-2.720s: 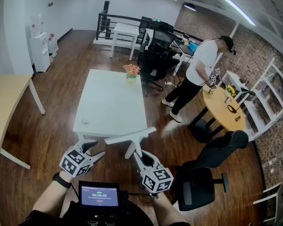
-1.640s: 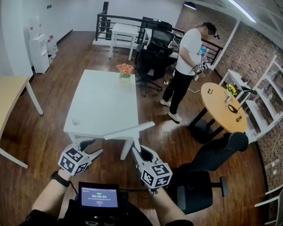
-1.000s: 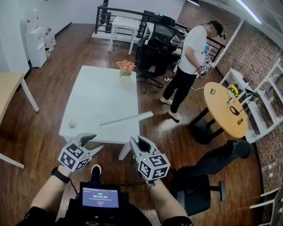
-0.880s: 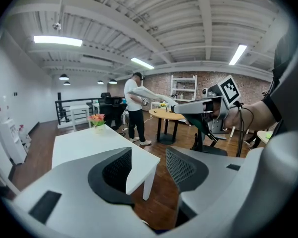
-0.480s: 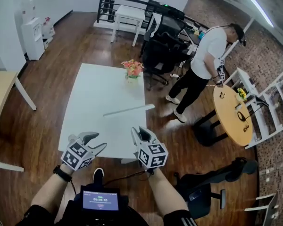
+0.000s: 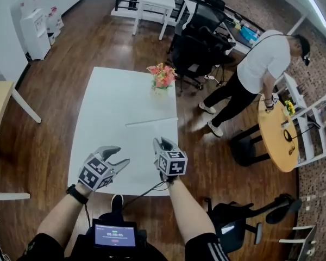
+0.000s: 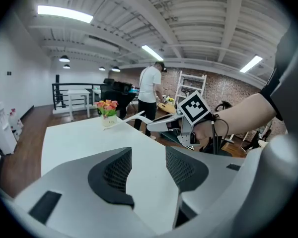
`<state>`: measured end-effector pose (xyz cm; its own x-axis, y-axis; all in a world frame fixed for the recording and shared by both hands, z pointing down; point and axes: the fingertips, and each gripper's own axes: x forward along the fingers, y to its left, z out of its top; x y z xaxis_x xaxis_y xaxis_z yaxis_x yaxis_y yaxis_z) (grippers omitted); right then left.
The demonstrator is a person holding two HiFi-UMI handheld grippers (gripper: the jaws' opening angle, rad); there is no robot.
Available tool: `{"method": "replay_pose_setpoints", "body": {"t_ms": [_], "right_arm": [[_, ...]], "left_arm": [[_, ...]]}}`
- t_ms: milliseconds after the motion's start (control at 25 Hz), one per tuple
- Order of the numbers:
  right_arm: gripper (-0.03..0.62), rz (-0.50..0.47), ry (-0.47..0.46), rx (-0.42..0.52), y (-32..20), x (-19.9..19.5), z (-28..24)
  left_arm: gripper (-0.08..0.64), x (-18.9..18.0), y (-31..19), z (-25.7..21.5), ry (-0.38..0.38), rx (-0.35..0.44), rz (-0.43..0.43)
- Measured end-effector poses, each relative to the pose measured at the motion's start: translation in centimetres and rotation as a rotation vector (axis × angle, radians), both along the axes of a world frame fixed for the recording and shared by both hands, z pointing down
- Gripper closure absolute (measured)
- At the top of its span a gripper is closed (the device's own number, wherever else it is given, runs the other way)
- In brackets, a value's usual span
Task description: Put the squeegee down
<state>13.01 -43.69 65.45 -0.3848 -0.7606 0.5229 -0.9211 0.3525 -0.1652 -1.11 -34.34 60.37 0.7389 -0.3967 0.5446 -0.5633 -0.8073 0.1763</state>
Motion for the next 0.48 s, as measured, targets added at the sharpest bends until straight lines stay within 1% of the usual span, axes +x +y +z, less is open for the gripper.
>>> {"method": "replay_pose_setpoints", "body": {"t_ms": [120, 240, 480], "right_arm": [[0.482, 0.002, 0.020, -0.045, -2.3, 0.0, 3.5], [0.482, 0.006, 0.052, -0.083, -4.2, 0.1, 6.9], [0.482, 0.049, 0.128, -0.154, -6.2, 1.1, 12.9]], "left_arm": [[0.336, 0.7, -2.2, 1.1, 0.008, -0.040, 0.009], [0.336, 1.0, -4.0, 2.6, 0.007, -0.063, 0.014], [0.336, 1.4, -6.6, 5.1, 0.017, -0.102, 0.004]]}}
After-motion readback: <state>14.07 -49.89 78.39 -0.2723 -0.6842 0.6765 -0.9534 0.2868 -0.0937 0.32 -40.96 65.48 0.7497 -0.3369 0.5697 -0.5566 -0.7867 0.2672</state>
